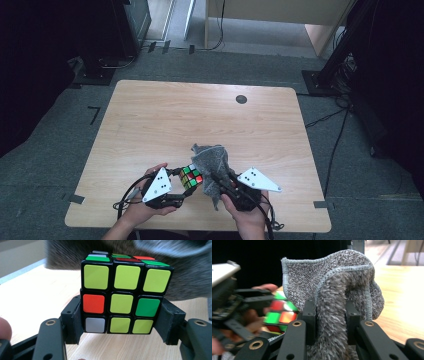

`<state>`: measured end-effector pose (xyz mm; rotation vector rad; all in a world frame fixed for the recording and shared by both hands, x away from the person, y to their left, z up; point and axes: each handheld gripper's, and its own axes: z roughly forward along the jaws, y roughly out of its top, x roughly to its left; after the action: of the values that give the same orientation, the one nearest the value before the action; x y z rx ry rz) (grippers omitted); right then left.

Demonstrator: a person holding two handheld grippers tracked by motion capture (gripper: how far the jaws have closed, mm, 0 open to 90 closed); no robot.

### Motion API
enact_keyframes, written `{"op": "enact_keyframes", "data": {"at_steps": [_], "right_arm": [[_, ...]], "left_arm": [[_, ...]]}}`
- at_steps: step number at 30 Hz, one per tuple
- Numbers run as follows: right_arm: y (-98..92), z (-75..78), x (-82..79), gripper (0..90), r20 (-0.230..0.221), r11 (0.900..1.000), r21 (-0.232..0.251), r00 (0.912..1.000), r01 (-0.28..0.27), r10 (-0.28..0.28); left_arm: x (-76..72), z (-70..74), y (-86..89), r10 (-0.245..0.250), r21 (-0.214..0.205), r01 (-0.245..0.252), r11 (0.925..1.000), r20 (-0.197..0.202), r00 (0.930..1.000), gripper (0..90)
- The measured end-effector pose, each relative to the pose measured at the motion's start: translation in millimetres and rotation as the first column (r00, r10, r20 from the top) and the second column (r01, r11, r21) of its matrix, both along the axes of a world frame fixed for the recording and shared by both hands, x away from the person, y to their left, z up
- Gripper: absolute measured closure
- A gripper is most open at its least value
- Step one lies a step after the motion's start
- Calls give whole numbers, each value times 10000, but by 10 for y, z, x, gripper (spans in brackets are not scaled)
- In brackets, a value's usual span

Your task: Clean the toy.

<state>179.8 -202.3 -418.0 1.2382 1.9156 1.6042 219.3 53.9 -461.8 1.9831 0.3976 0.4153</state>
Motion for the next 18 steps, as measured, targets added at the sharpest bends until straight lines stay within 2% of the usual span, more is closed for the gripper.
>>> {"op": "enact_keyframes", "data": {"at_steps": [3, 6, 8, 12, 18], "right_arm": [[139, 41, -66, 705, 301, 9981, -76, 9977, -611, 613], [277, 42, -129, 703, 275, 9937, -198, 9935, -1102, 1107], [331, 9, -136, 702, 258, 9918, -301, 9918, -1243, 1251], [282, -29, -93, 702, 60, 9931, -69, 9931, -1175, 1175], [126, -54, -17, 701, -31, 9984, -127, 9985, -547, 547]], "left_arm": [[-26, -5, -40, -151, 54, 151, 9999, 20, 9999, 338], [-49, 1, -62, -239, 10, 239, 9997, 34, 9997, 338], [-53, -2, -66, -223, 67, 223, 9997, 44, 9997, 338], [-53, 2, -56, -232, 61, 231, 9997, 116, 9997, 338], [-37, 36, -6, -217, -138, 219, 9997, 167, 9996, 338]]}}
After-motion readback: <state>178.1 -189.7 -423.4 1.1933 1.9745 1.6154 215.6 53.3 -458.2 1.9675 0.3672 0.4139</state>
